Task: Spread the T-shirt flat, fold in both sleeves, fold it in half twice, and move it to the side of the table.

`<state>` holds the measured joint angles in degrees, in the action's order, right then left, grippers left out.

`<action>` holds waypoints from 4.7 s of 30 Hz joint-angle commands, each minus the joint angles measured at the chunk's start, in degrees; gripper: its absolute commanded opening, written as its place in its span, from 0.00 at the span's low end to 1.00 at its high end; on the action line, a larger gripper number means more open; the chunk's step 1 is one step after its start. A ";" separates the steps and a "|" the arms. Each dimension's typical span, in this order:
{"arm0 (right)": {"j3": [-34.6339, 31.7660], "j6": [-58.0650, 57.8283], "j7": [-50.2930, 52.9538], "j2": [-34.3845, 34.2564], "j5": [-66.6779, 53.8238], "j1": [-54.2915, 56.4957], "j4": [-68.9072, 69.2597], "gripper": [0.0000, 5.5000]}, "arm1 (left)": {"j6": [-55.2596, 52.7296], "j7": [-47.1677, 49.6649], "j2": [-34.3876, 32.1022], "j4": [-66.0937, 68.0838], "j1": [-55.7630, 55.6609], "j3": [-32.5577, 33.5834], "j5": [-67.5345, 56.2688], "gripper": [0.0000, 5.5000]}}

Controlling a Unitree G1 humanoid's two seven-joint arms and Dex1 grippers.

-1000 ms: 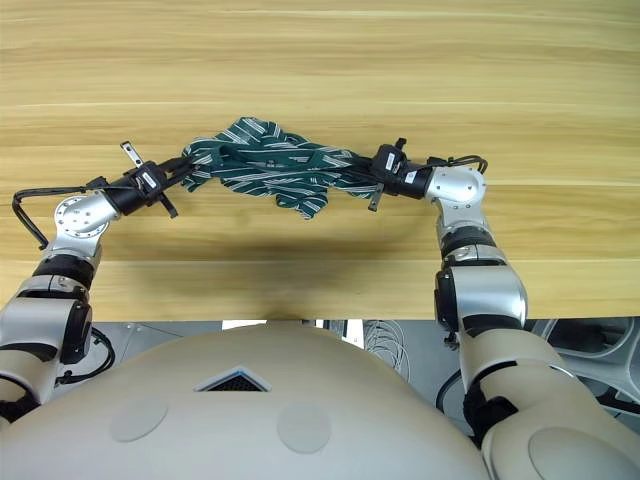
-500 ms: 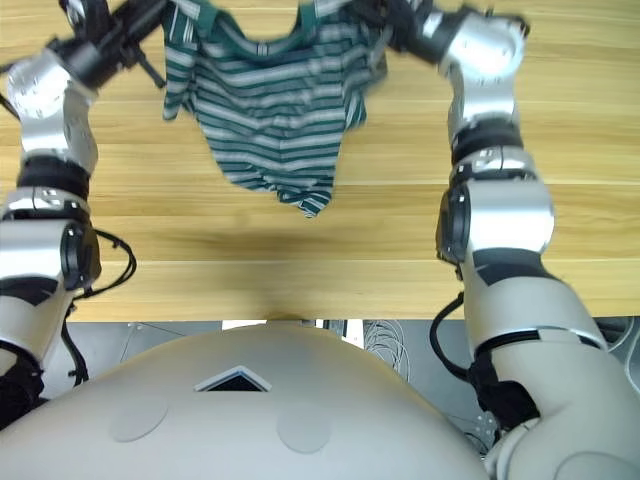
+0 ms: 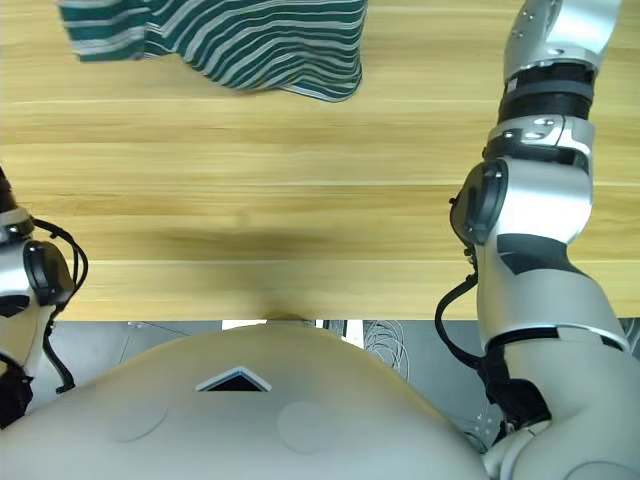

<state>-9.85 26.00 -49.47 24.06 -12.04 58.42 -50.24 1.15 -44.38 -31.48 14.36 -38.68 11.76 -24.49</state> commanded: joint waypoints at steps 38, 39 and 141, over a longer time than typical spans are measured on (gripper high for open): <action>2.63 4.65 -37.97 6.88 7.99 -18.54 -16.26 0.00 | -10.27 -23.01 -4.69 -11.52 27.65 -10.67 10.36 0.01; 4.31 4.97 -41.07 7.18 6.98 -21.48 -13.28 0.00 | -11.11 -22.99 -4.81 -14.38 30.45 -11.41 10.34 0.01; 24.16 -10.99 23.17 -16.52 31.03 -16.60 -27.26 0.39 | 6.50 7.12 -3.89 -8.86 50.65 -36.10 39.38 0.54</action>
<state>14.06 16.17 -25.11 8.25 18.27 42.37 -77.37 10.28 -35.15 -33.97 3.91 10.42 -23.28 13.50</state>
